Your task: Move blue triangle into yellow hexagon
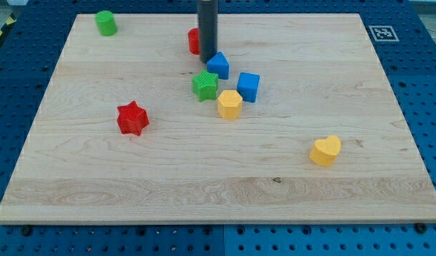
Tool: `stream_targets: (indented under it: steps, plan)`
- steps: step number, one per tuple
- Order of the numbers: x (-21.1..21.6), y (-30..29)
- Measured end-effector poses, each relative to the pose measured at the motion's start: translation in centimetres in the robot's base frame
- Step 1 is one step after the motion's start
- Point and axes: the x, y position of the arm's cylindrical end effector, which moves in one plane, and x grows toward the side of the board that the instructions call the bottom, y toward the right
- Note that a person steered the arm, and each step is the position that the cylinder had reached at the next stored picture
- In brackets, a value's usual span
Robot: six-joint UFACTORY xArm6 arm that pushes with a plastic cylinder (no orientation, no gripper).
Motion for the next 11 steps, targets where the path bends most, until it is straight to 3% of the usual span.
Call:
stream_targets:
  steps: [1, 3, 5, 6, 7, 9, 11]
  plan:
    - [-1.2, -1.9]
    - [-3.5, 1.9]
    - [-4.3, -4.1]
    - [-8.2, -3.6]
    - [-8.7, -0.7]
    - [-4.1, -0.4]
    - [-4.1, 4.7]
